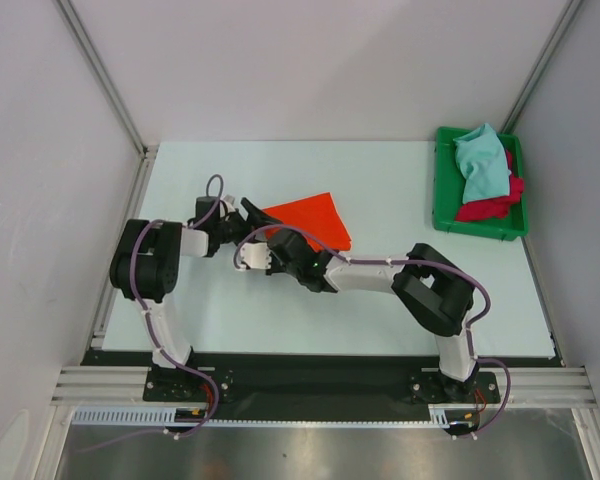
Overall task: Fold and stack the t-shirts
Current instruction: Neatly place the folded tshirt to the corner
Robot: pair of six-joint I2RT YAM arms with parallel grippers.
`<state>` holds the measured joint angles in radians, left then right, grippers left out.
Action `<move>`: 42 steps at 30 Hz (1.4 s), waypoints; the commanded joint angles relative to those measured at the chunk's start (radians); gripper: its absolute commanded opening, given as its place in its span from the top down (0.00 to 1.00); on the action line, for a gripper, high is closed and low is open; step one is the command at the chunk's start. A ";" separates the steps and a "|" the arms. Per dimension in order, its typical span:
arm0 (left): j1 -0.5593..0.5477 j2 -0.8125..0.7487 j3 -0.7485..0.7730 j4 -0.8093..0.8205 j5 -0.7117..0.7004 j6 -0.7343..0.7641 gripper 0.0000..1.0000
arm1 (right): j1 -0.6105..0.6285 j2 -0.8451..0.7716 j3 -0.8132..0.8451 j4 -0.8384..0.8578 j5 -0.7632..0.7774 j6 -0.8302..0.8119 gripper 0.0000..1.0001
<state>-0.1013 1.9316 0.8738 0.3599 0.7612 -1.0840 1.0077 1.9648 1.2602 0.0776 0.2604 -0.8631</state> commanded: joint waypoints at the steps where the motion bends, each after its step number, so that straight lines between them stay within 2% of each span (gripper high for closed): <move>1: -0.020 0.036 0.004 0.024 -0.052 -0.030 0.06 | -0.011 -0.073 0.010 0.021 -0.013 0.032 1.00; 4: -0.026 0.043 0.002 0.042 -0.066 -0.040 0.08 | -0.020 -0.086 0.015 0.019 -0.021 0.047 1.00; 8: -0.037 0.070 0.068 -0.015 -0.105 0.013 0.15 | -0.020 -0.096 0.007 0.022 -0.023 0.073 1.00; 11: -0.037 0.079 0.089 -0.022 -0.115 0.022 0.25 | -0.023 -0.101 0.007 0.014 -0.050 0.107 1.00; 12: -0.037 0.079 0.094 -0.027 -0.126 0.025 0.37 | -0.021 -0.101 0.007 0.004 -0.056 0.114 0.99; 14: -0.037 0.079 0.109 -0.026 -0.129 0.024 0.50 | -0.015 -0.099 0.007 0.010 -0.052 0.137 0.91; 15: -0.037 0.076 0.114 -0.036 -0.137 0.026 0.63 | -0.017 -0.101 0.007 0.013 -0.044 0.153 0.89; 17: -0.037 0.066 0.134 -0.065 -0.149 0.050 0.73 | -0.021 -0.110 0.008 0.005 -0.033 0.182 0.77; 18: -0.037 0.055 0.148 -0.125 -0.167 0.070 0.81 | -0.030 -0.116 0.011 -0.002 -0.015 0.229 0.57; 22: -0.035 0.044 0.240 -0.304 -0.235 0.199 0.99 | -0.070 -0.217 -0.005 -0.117 -0.055 0.402 0.33; 23: -0.037 0.047 0.285 -0.340 -0.253 0.261 1.00 | -0.076 -0.284 -0.025 -0.148 -0.046 0.433 0.28; 25: -0.035 0.053 0.361 -0.462 -0.308 0.333 1.00 | -0.084 -0.354 -0.088 -0.202 -0.035 0.498 0.00; 31: -0.009 0.079 0.540 -0.720 -0.485 0.671 1.00 | -0.089 -0.734 -0.309 -0.363 -0.049 0.608 0.00; 32: -0.003 0.090 0.560 -0.752 -0.560 0.703 1.00 | -0.089 -0.774 -0.332 -0.398 -0.058 0.618 0.00; 33: 0.005 0.095 0.577 -0.797 -0.592 0.734 1.00 | -0.090 -0.855 -0.349 -0.418 -0.065 0.625 0.00; 36: 0.041 0.112 0.620 -0.845 -0.697 0.815 1.00 | -0.092 -0.961 -0.386 -0.505 -0.058 0.671 0.00; 41: 0.150 0.139 0.674 -0.799 -0.607 0.921 1.00 | -0.095 -1.014 -0.398 -0.565 -0.059 0.713 0.00; 42: 0.163 0.150 0.677 -0.776 -0.479 0.940 1.00 | -0.095 -1.011 -0.395 -0.565 -0.073 0.711 0.00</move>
<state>0.0048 2.0602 1.4929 -0.4290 0.1837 -0.2760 0.9142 0.9577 0.8719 -0.4301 0.2096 -0.2001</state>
